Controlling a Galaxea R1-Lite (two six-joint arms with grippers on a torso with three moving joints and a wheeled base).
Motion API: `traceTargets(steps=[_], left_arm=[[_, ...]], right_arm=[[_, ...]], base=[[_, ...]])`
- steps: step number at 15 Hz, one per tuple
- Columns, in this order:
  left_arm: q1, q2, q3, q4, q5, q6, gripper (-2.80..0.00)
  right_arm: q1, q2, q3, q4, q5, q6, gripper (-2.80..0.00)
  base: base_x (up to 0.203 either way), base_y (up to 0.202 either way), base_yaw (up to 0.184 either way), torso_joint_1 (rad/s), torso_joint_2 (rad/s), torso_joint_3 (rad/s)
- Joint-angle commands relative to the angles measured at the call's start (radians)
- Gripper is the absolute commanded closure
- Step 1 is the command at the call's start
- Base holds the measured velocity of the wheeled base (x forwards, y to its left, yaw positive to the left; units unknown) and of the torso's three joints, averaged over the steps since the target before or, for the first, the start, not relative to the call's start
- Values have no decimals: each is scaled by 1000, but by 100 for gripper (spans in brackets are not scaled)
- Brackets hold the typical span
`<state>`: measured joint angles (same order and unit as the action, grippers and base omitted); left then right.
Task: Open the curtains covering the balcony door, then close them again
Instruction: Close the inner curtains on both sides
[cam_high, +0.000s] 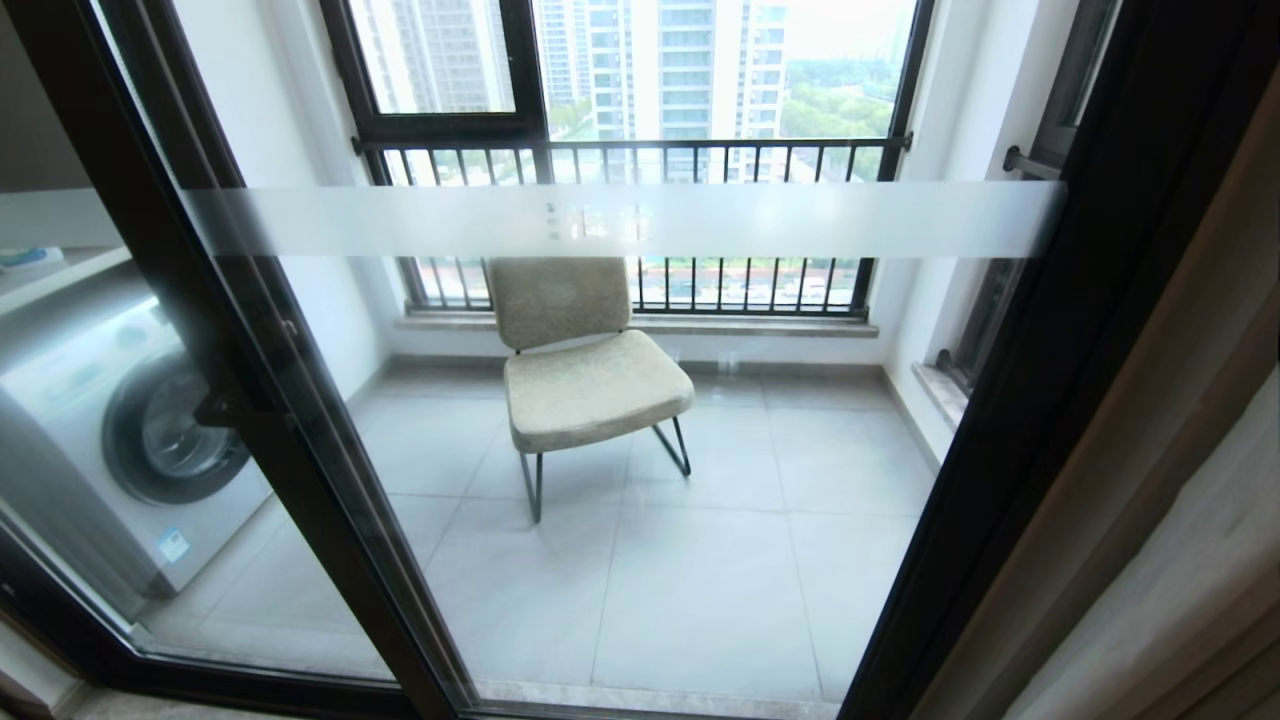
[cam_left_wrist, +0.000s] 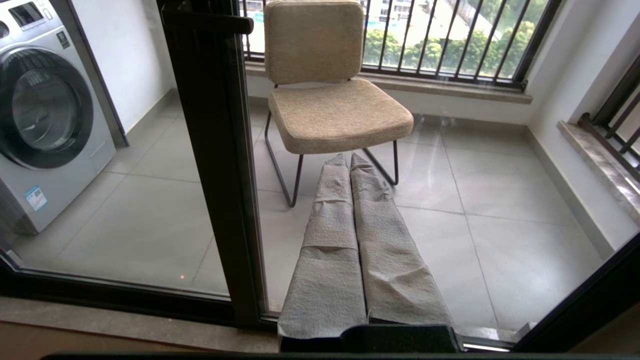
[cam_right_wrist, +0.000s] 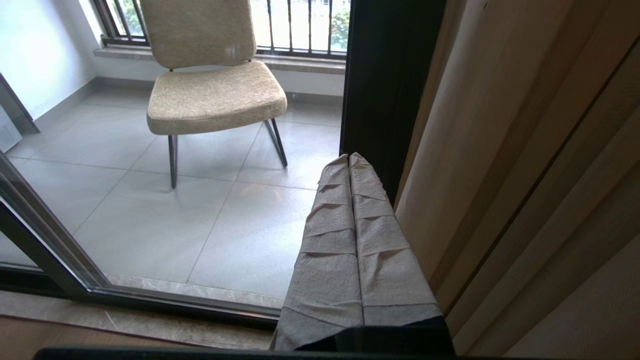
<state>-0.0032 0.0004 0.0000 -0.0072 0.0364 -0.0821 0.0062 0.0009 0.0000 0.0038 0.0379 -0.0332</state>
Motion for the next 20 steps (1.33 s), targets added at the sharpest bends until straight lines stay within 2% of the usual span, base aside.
traceTargets(steps=[1,20], left_arm=[[0,0,0,0,0,-1,0],[0,0,0,0,0,1,0]], right_arm=[[0,-1,0,1,0,-1,0],[0,-1,0,-1,0,-1,0]], base=[[0,0,0,0,0,0],[0,0,0,0,0,0]])
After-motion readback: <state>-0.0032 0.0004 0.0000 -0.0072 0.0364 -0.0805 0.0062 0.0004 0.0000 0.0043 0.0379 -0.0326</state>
